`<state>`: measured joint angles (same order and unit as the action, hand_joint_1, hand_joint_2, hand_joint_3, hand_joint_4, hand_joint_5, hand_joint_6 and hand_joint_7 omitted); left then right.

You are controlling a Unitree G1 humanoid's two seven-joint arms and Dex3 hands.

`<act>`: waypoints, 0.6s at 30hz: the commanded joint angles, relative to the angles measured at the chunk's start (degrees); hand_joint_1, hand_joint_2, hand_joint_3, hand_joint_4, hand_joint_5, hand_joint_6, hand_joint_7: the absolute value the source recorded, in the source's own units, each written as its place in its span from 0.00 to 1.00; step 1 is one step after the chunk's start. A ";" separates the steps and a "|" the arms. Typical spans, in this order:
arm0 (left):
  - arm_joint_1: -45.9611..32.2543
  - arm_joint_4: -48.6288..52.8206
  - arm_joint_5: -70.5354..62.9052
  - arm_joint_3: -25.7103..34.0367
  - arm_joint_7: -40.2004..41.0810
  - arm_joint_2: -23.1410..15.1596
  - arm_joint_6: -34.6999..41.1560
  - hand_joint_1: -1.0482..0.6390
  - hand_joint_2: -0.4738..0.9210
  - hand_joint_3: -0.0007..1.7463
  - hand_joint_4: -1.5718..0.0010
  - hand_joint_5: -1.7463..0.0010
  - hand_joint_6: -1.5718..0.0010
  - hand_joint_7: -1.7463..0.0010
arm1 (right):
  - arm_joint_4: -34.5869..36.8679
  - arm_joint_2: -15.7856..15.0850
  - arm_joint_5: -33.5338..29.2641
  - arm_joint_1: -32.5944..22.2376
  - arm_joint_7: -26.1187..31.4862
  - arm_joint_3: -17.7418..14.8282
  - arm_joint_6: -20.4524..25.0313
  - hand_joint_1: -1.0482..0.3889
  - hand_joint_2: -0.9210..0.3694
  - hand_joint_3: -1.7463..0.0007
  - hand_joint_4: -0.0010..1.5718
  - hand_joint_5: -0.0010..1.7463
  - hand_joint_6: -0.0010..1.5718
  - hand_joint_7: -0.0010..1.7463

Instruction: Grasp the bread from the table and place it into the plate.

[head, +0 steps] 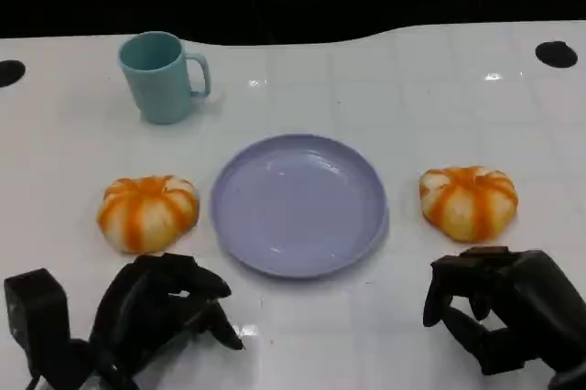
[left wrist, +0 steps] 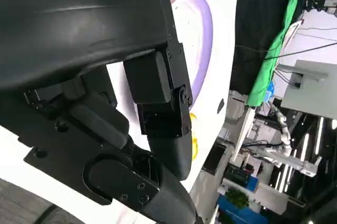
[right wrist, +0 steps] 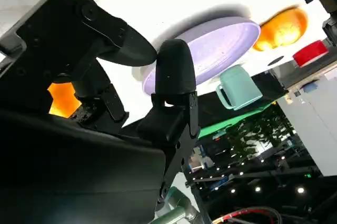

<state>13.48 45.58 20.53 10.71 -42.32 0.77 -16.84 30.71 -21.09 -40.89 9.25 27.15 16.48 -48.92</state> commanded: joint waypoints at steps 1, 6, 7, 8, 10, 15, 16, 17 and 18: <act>0.27 -0.11 -0.01 0.31 -0.22 -1.13 0.05 0.00 0.85 0.00 0.00 0.67 0.00 0.88 | 0.08 -0.45 0.51 -0.04 0.36 -0.27 0.07 0.64 0.49 0.24 0.59 1.00 0.54 0.76; 0.27 0.00 -0.27 0.28 0.00 -1.21 -0.37 0.00 0.85 0.00 0.00 0.67 0.00 0.88 | -0.44 -0.31 0.49 -0.15 1.04 -0.68 0.21 0.64 0.46 0.29 0.57 0.98 0.53 0.71; 0.27 0.02 -0.26 0.30 0.04 -1.21 -0.37 0.00 0.85 0.00 0.00 0.67 0.00 0.88 | -0.72 -0.35 0.46 -0.17 1.13 -0.83 0.42 0.63 0.45 0.31 0.56 0.97 0.53 0.69; 0.28 0.03 -0.25 0.32 0.06 -1.22 -0.34 0.00 0.85 0.00 0.00 0.66 0.00 0.88 | -0.92 -0.37 0.45 -0.20 1.17 -0.93 0.58 0.63 0.44 0.34 0.55 0.95 0.53 0.65; 0.34 0.22 -0.21 0.38 -0.05 -1.28 -0.35 0.00 0.85 0.00 0.00 0.66 0.00 0.88 | -1.59 -0.39 0.68 -0.32 1.28 -1.30 0.99 0.62 0.42 0.39 0.53 0.90 0.53 0.59; 0.49 0.46 -0.05 0.47 -0.29 -1.34 -0.20 0.00 0.85 0.00 0.00 0.66 0.00 0.88 | -3.35 0.01 3.27 -0.77 0.32 -2.55 1.20 0.56 0.30 0.58 0.49 0.79 0.55 0.40; 0.48 0.37 -0.11 0.43 -0.16 -1.33 -0.08 0.00 0.85 0.00 0.00 0.66 0.00 0.88 | -3.93 -0.05 4.02 -0.96 -0.25 -2.85 1.23 0.56 0.29 0.59 0.48 0.80 0.55 0.39; 0.48 0.35 -0.16 0.40 -0.13 -1.34 0.00 0.00 0.85 0.00 0.00 0.66 0.00 0.88 | -4.48 -0.11 4.64 -1.14 -0.70 -3.17 1.19 0.54 0.24 0.64 0.44 0.82 0.53 0.36; 0.50 0.38 -0.22 0.37 -0.08 -1.35 0.05 0.00 0.85 0.00 0.00 0.66 0.00 0.88 | -4.98 -0.16 5.21 -1.27 -1.09 -3.52 1.15 0.53 0.21 0.68 0.42 0.82 0.52 0.34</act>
<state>13.52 45.66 20.51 10.83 -42.32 0.62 -16.85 27.31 -20.79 -37.89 8.81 27.05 14.24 -48.06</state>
